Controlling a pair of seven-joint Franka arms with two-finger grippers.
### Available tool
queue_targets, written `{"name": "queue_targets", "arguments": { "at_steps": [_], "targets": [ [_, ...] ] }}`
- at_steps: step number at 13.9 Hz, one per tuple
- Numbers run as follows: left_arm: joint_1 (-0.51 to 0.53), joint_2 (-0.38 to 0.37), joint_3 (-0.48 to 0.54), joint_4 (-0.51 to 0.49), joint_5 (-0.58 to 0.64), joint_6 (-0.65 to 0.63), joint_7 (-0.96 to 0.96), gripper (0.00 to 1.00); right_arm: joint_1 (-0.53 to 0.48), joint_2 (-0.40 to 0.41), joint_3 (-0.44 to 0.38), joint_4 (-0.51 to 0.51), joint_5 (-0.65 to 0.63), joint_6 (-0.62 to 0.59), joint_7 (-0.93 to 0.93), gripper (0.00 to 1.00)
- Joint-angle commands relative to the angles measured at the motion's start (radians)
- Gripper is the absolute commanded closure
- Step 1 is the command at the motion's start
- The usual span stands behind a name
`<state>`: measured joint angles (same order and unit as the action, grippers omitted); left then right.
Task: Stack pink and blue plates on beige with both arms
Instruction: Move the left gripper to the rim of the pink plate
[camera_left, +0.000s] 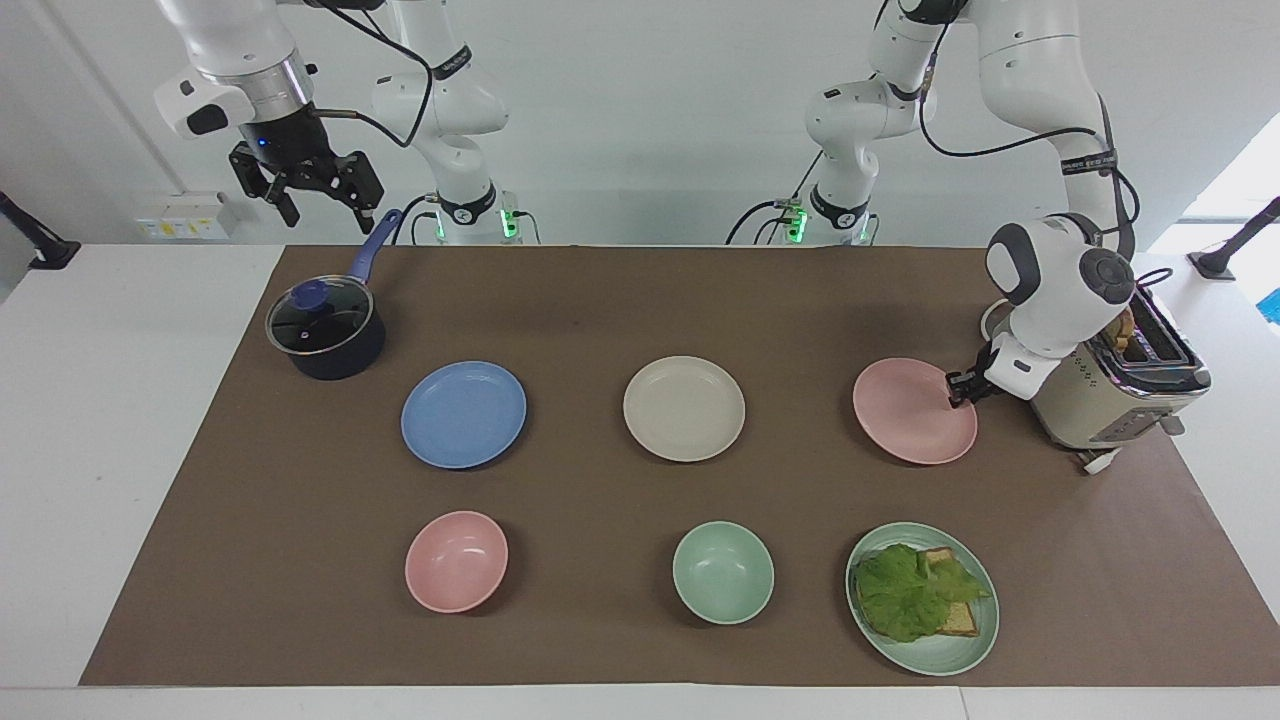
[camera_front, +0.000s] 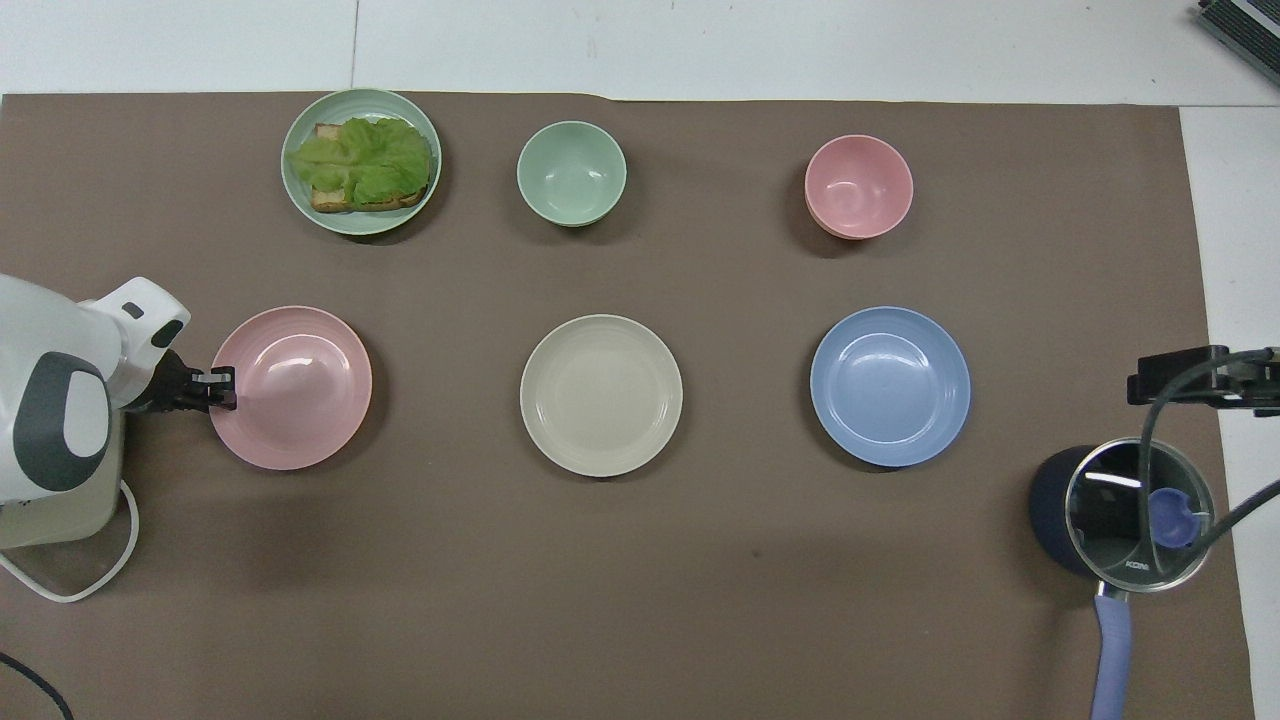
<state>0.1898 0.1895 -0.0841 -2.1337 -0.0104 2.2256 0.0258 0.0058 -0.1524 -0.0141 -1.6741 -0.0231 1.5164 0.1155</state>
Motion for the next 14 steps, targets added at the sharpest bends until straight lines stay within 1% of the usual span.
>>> {"name": "queue_targets", "arguments": {
  "at_steps": [1,2,5,7,9,10,12,14],
  "targets": [
    [0.013,-0.002,-0.009,-0.014,0.015,0.009,-0.012,0.94,-0.012,-0.021,0.003,-0.022,0.003,-0.005,-0.025,0.00],
    [0.011,-0.004,-0.009,-0.014,0.015,0.006,-0.010,1.00,-0.012,-0.021,0.003,-0.022,0.003,-0.005,-0.025,0.00],
    [0.011,-0.002,-0.009,0.001,0.015,-0.032,-0.001,1.00,-0.012,-0.022,0.003,-0.022,0.003,-0.005,-0.025,0.00],
    [0.002,-0.015,-0.011,0.041,0.015,-0.120,-0.001,1.00,-0.012,-0.022,0.003,-0.022,0.003,-0.005,-0.025,0.00],
    [-0.012,-0.019,-0.016,0.131,0.007,-0.280,-0.012,1.00,-0.012,-0.022,0.003,-0.022,0.003,-0.005,-0.025,0.00],
    [-0.012,-0.021,-0.025,0.161,0.003,-0.329,-0.015,1.00,-0.012,-0.022,0.003,-0.022,0.003,-0.007,-0.025,0.00],
    [-0.026,-0.047,-0.026,0.178,-0.029,-0.360,-0.026,1.00,-0.012,-0.022,0.003,-0.024,0.003,-0.005,-0.025,0.00],
    [-0.036,-0.070,-0.025,0.198,-0.103,-0.383,-0.029,1.00,-0.012,-0.022,0.003,-0.024,0.003,-0.005,-0.025,0.00]
  ]
}}
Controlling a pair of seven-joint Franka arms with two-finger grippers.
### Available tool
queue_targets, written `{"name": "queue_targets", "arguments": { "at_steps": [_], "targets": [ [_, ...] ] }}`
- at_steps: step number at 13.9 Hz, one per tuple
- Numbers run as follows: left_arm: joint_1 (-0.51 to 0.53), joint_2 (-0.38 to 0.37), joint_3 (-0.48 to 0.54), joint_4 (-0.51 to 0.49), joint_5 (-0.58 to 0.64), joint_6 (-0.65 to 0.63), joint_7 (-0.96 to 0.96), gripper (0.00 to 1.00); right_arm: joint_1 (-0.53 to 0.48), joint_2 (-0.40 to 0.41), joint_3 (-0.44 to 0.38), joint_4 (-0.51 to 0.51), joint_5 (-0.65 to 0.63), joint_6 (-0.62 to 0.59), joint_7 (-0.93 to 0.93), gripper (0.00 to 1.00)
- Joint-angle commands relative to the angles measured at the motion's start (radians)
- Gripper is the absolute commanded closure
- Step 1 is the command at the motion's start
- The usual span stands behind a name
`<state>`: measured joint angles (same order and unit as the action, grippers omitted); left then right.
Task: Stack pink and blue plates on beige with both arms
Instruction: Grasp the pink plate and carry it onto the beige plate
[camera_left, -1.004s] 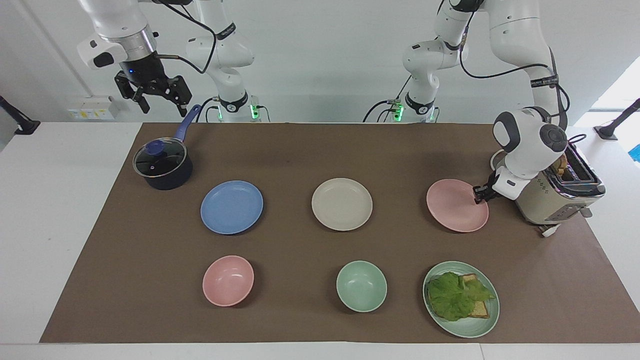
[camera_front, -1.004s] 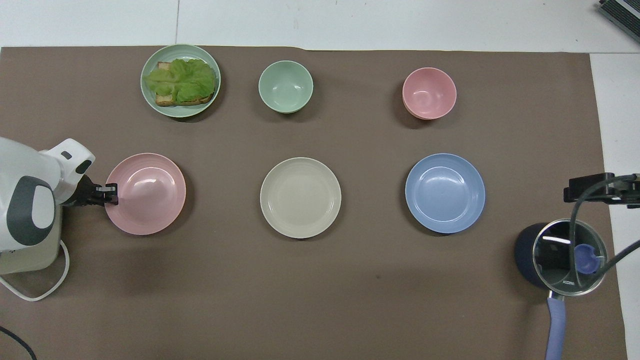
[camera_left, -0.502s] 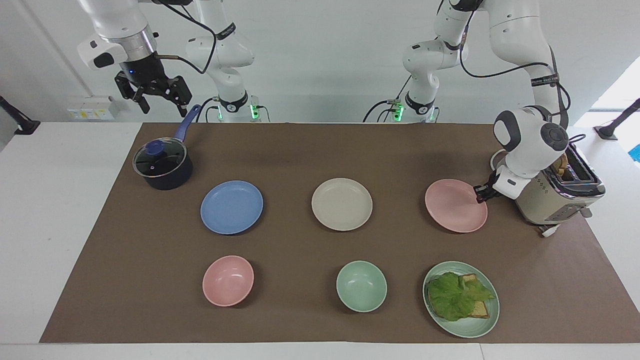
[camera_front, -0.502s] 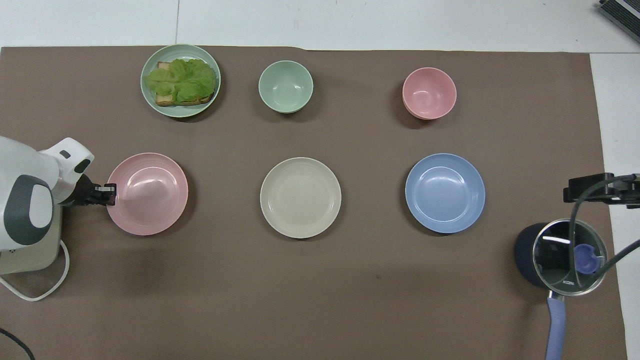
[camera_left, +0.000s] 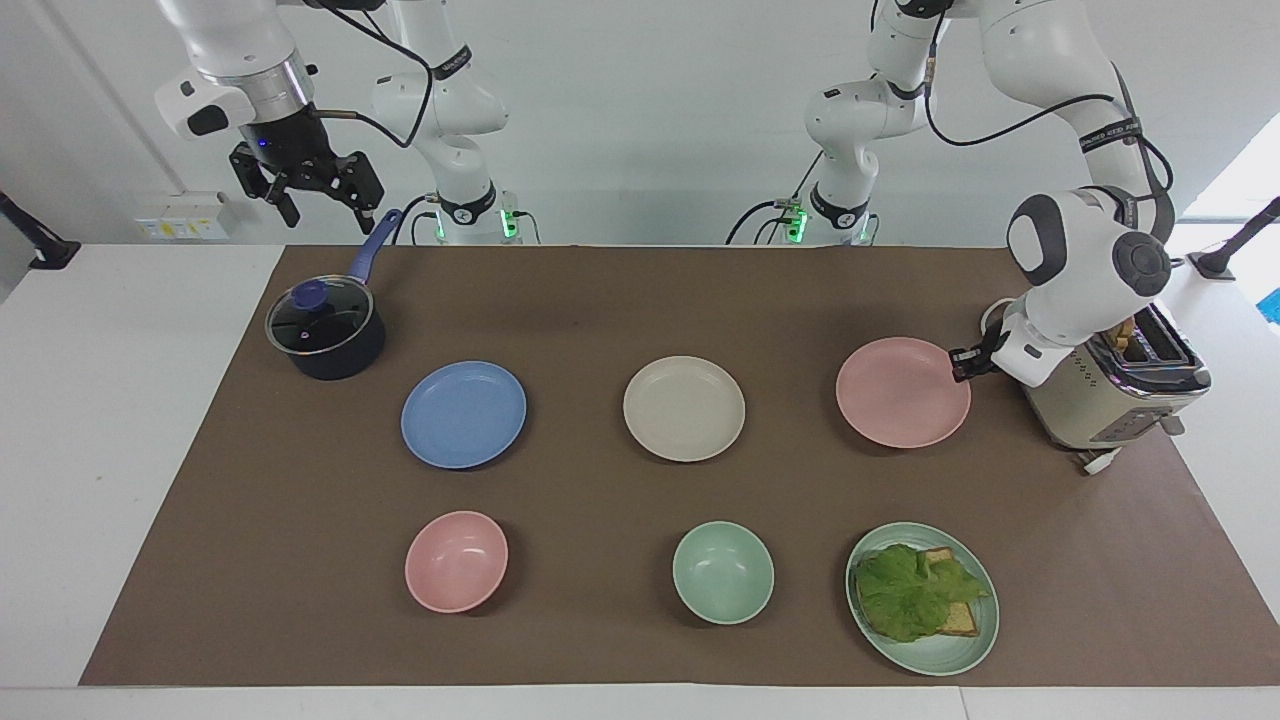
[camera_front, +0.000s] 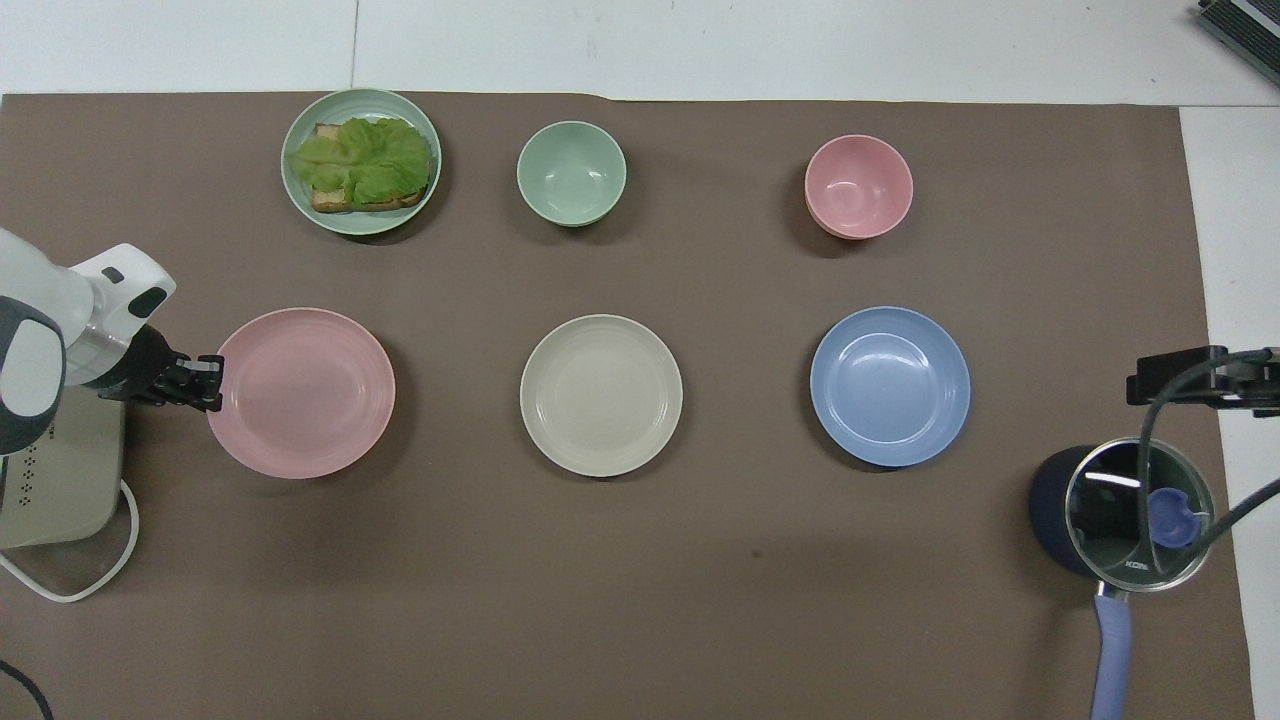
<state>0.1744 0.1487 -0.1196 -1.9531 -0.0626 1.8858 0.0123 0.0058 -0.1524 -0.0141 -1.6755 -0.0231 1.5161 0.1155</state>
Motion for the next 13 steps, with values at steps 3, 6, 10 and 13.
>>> {"name": "queue_targets", "arguments": {
  "at_steps": [3,6,10,13],
  "targets": [
    [-0.105,-0.060,0.009,0.028,-0.115,-0.053,-0.141,1.00,-0.012,-0.022,0.003,-0.023,0.003,-0.005,-0.025,0.00],
    [-0.225,-0.060,0.011,0.026,-0.169,-0.004,-0.287,1.00,-0.012,-0.022,0.003,-0.023,0.003,-0.005,-0.025,0.00],
    [-0.303,-0.069,0.011,0.010,-0.236,0.041,-0.321,1.00,-0.012,-0.022,0.003,-0.023,0.003,-0.005,-0.025,0.00],
    [-0.358,-0.070,0.009,0.000,-0.270,0.076,-0.336,1.00,-0.012,-0.022,0.003,-0.023,0.003,-0.005,-0.025,0.00]
  ]
}}
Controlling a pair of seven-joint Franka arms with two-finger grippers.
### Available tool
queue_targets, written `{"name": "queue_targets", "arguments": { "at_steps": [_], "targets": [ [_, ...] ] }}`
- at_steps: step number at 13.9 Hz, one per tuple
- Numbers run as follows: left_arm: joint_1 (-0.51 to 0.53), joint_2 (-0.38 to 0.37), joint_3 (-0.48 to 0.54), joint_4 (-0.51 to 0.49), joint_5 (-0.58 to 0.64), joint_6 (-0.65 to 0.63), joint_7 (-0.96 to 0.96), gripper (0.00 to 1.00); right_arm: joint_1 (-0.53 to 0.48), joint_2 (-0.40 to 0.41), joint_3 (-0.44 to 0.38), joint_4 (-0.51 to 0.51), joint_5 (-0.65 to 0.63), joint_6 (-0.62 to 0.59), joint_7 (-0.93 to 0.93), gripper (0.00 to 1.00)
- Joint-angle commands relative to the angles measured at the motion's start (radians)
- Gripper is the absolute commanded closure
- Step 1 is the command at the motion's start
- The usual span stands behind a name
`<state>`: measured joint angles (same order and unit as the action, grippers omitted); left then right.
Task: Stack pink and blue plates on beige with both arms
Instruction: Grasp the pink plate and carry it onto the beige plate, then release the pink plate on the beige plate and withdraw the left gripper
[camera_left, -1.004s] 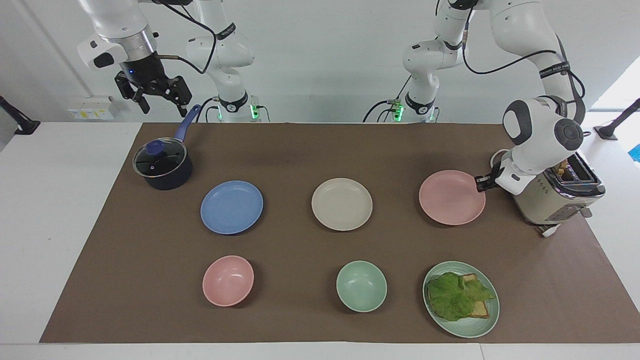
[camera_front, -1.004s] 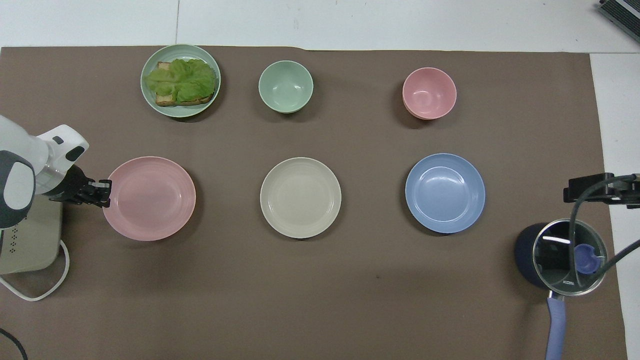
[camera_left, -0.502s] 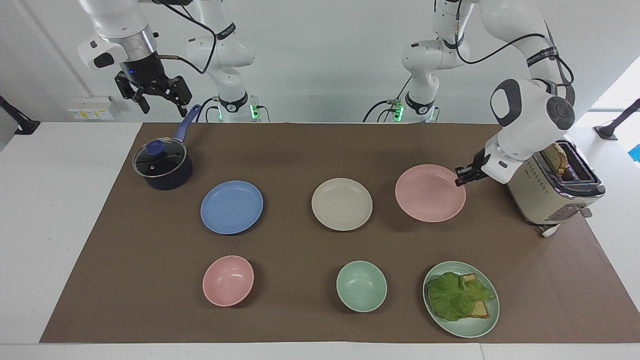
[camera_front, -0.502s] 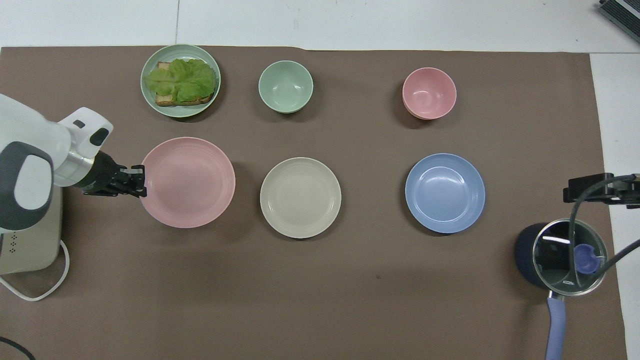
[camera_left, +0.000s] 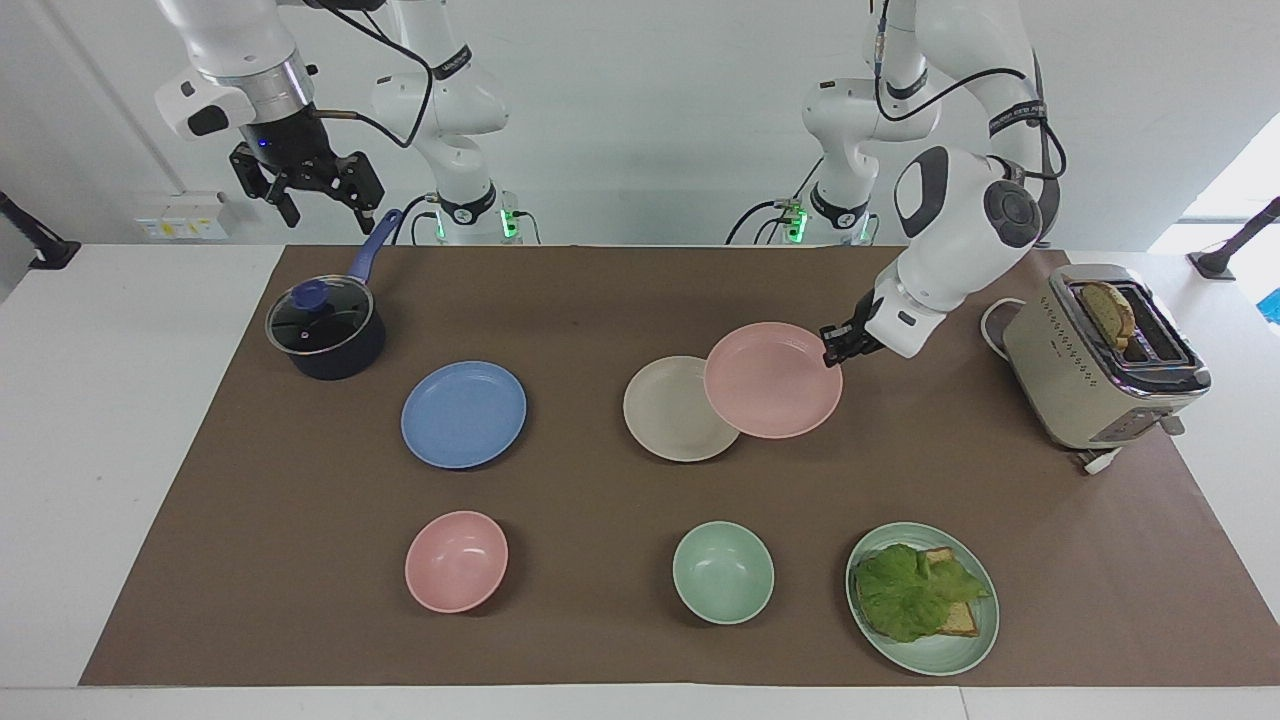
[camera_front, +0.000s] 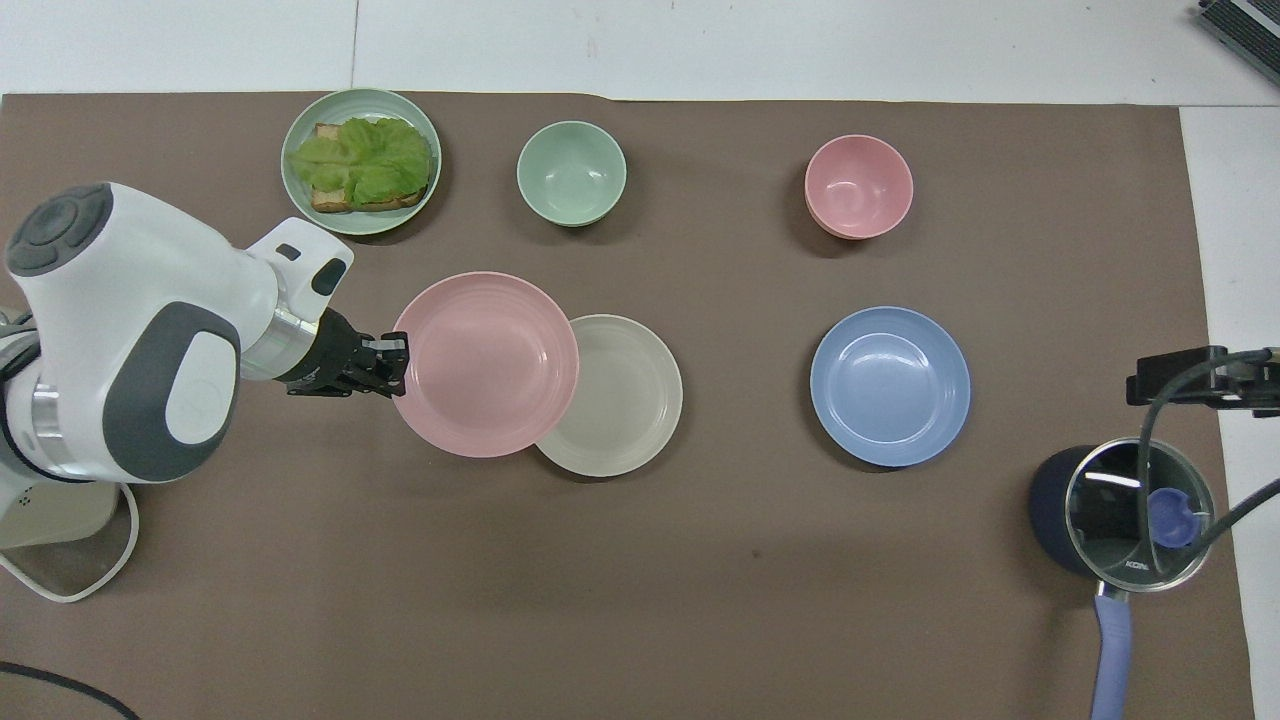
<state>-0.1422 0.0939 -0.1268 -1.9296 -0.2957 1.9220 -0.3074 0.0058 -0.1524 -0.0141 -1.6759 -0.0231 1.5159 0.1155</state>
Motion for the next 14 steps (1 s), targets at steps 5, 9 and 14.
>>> {"name": "queue_targets", "arguments": {
  "at_steps": [5,9,14],
  "targets": [
    [-0.163,0.032,0.018,-0.055,-0.062,0.184,-0.088,1.00,-0.012,-0.027,0.002,-0.030,0.003,-0.003,-0.025,0.00],
    [-0.203,0.086,0.018,-0.080,-0.062,0.276,-0.137,1.00,-0.013,-0.030,0.002,-0.036,0.003,-0.002,-0.025,0.00],
    [-0.209,0.072,0.019,-0.123,-0.062,0.288,-0.133,1.00,-0.013,-0.030,0.002,-0.036,0.003,-0.003,-0.025,0.00]
  ]
}}
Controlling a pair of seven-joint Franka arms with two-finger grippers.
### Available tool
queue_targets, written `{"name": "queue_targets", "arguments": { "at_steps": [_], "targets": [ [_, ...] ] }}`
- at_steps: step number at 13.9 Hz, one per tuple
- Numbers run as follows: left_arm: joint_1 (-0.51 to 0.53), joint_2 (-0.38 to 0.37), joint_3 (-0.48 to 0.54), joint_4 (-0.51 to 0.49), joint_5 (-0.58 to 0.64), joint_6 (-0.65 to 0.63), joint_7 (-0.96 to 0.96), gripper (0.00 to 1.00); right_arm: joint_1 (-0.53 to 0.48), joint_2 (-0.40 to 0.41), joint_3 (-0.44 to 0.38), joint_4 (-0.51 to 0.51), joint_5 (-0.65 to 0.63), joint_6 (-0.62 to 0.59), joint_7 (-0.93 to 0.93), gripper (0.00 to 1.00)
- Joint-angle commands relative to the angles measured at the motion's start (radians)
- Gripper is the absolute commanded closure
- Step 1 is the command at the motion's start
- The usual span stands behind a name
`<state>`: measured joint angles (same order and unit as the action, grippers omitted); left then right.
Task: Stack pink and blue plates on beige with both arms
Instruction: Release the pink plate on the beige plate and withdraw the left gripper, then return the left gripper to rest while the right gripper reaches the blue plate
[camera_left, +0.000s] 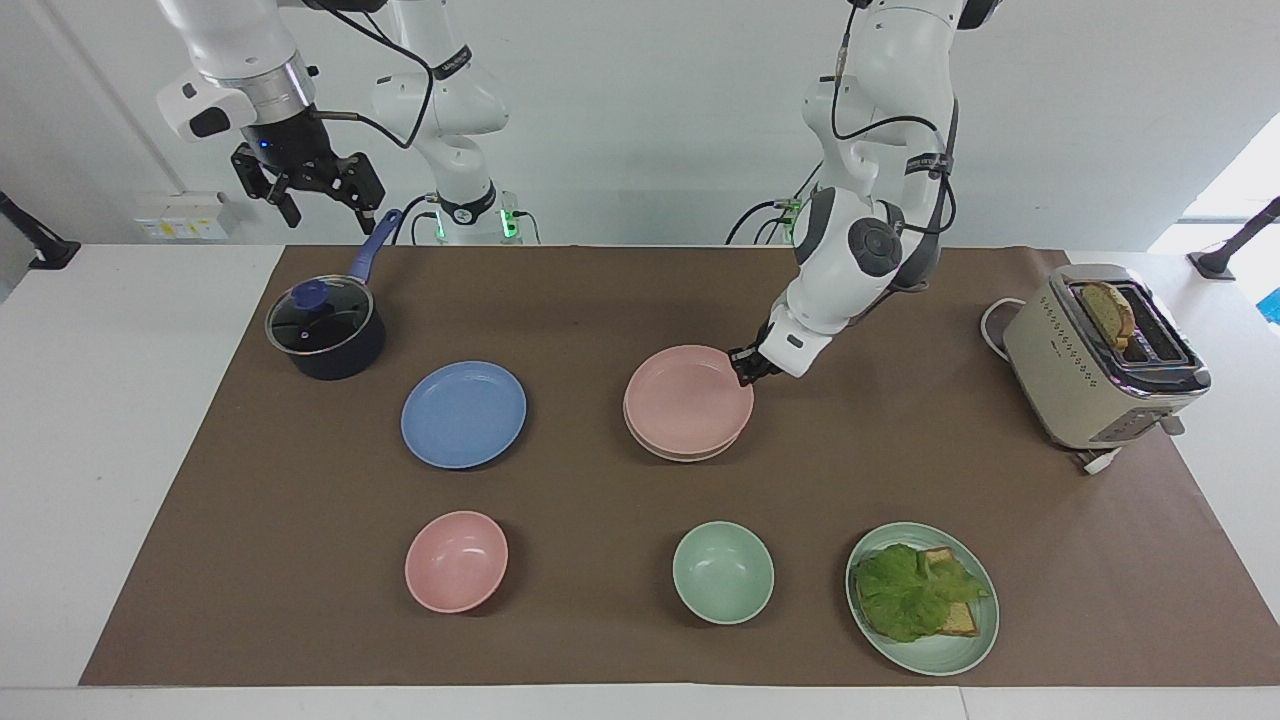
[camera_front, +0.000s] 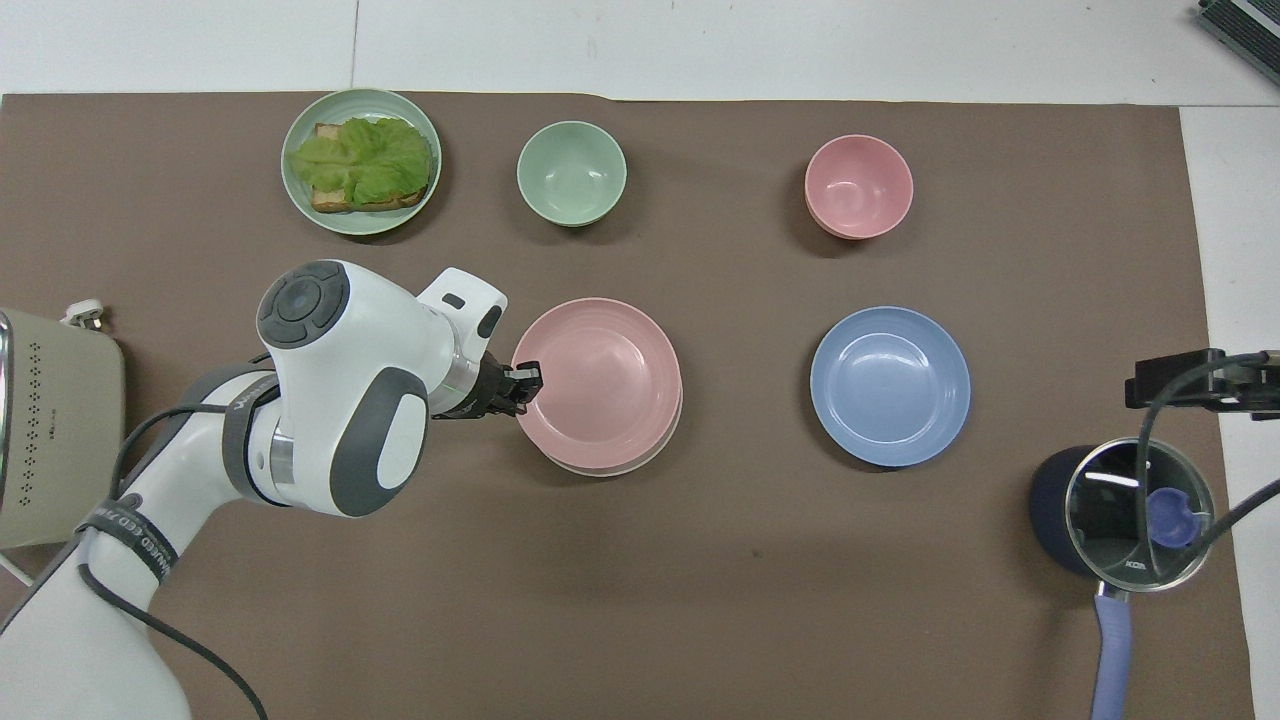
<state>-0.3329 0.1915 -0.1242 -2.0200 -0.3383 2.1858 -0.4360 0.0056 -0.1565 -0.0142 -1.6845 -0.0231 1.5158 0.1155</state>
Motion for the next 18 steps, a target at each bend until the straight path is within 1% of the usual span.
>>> {"name": "queue_targets", "arguments": {
  "at_steps": [1,2,3,4,5,7,8,10,11,12,14,15,17,18],
  "targets": [
    [-0.018,-0.026,0.017,-0.032,-0.019,0.023,-0.001,1.00,-0.013,-0.026,0.002,-0.027,0.003,-0.003,-0.025,0.00],
    [-0.018,-0.026,0.017,-0.032,-0.019,0.025,0.002,1.00,-0.012,-0.026,0.002,-0.027,0.003,-0.002,-0.025,0.00],
    [-0.018,-0.026,0.017,-0.031,-0.019,0.026,0.000,0.77,-0.013,-0.026,0.002,-0.027,0.003,-0.003,-0.025,0.00],
    [-0.018,-0.024,0.017,-0.031,-0.019,0.034,-0.003,0.68,-0.012,-0.026,0.002,-0.027,0.003,-0.002,-0.025,0.00],
    [-0.018,-0.023,0.017,-0.031,-0.019,0.048,-0.006,0.59,-0.013,-0.026,0.002,-0.027,0.003,-0.002,-0.025,0.00],
    [-0.020,-0.021,0.017,-0.028,-0.019,0.052,-0.007,0.50,-0.012,-0.026,0.002,-0.027,0.003,-0.003,-0.025,0.00],
    [-0.020,-0.021,0.017,-0.026,-0.019,0.052,-0.007,0.43,-0.012,-0.026,0.002,-0.027,0.003,-0.003,-0.025,0.00],
    [-0.018,-0.012,0.018,-0.002,-0.010,0.052,-0.003,0.12,-0.013,-0.025,0.002,-0.023,0.003,-0.006,-0.025,0.00],
    [-0.015,-0.009,0.020,0.015,-0.001,0.045,-0.001,0.00,-0.010,-0.023,0.003,-0.017,0.003,-0.008,-0.026,0.00],
    [-0.008,-0.009,0.023,0.024,0.010,0.042,-0.001,0.00,-0.006,-0.023,0.008,-0.012,0.003,-0.005,-0.025,0.00],
    [0.041,-0.009,0.029,0.056,0.088,0.010,0.003,0.00,0.000,-0.025,0.011,-0.021,0.008,0.020,-0.036,0.00],
    [0.085,-0.012,0.028,0.085,0.113,-0.039,0.014,0.00,0.000,-0.022,0.013,-0.027,0.015,0.047,-0.043,0.00],
    [0.135,-0.011,0.029,0.170,0.156,-0.182,0.089,0.00,-0.006,-0.015,0.011,-0.073,0.015,0.072,-0.045,0.00],
    [0.173,-0.012,0.029,0.176,0.194,-0.214,0.135,0.00,-0.004,-0.012,0.013,-0.118,0.015,0.127,-0.045,0.00]
  ]
}}
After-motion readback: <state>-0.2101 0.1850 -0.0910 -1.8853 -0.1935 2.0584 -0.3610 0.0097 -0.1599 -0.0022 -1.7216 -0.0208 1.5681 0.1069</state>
